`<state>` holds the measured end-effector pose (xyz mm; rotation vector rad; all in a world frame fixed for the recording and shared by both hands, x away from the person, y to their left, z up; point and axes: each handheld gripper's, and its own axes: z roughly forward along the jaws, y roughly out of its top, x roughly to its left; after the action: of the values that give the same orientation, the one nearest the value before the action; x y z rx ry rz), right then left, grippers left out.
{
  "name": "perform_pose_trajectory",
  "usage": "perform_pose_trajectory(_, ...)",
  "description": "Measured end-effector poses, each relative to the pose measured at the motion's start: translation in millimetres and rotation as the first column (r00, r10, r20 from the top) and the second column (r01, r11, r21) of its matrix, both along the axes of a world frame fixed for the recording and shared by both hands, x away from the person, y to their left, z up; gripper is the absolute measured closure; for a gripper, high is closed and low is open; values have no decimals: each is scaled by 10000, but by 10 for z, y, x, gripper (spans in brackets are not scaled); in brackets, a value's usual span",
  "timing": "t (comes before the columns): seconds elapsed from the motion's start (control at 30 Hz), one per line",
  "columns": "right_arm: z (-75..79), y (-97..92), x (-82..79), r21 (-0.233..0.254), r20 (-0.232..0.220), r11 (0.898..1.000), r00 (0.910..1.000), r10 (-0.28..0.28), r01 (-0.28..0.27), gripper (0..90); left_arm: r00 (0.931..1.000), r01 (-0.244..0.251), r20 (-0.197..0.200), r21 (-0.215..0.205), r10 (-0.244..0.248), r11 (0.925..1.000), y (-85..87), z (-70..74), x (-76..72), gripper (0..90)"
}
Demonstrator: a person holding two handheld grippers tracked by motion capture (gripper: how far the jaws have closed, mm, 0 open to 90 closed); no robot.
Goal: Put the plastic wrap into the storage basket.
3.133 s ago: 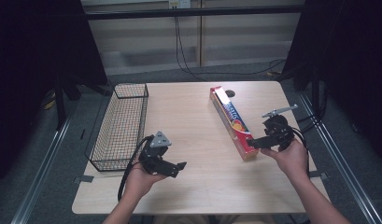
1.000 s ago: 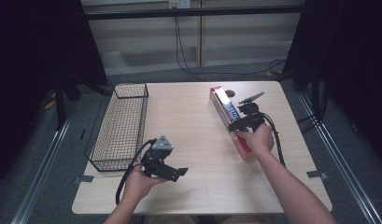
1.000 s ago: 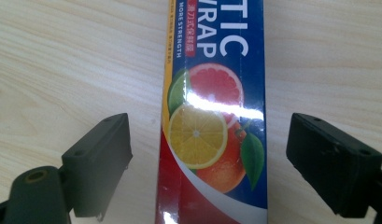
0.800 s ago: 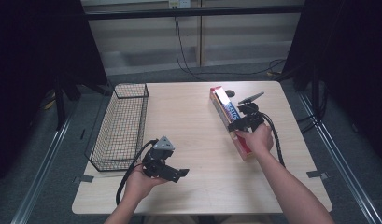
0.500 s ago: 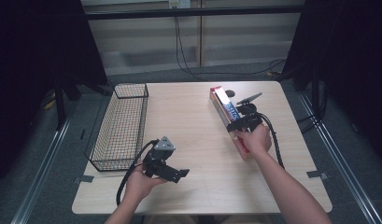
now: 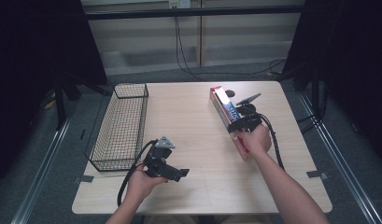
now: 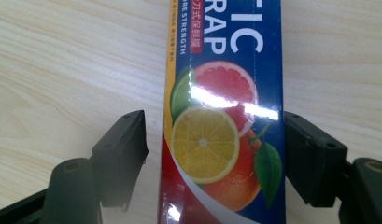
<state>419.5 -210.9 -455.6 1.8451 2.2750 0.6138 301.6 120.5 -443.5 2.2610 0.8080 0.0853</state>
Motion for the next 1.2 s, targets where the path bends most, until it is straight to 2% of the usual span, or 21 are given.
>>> perform_pose_trajectory(0.07,1,-3,2,-6,-41,10000,10000,-14,14,294,10000,16,-14,-107,-16,9999,-1,-3,0,0)
perform_pose_trajectory(0.3,-22,1,12,-171,-212,9998,9997,-108,105,307,9999,73,-129,24,-72,10000,-12,-3,-8,0)
perform_pose_trajectory(0.8,-78,-2,35,-329,-223,9994,9997,-63,56,356,9996,111,-248,-80,-113,9999,-11,-9,-7,0)
perform_pose_trajectory(0.93,-82,0,46,-320,-233,9994,9997,-107,99,357,9994,172,-288,12,-171,9999,-6,-6,-4,0)
perform_pose_trajectory(1.07,-87,4,55,-338,-305,9994,9995,-122,111,360,9993,147,-354,-165,-152,9998,-23,-20,-9,0)
perform_pose_trajectory(1.2,-86,9,57,-364,-262,9993,9996,-80,71,379,9990,160,-415,-135,-166,9998,-21,-18,-5,0)
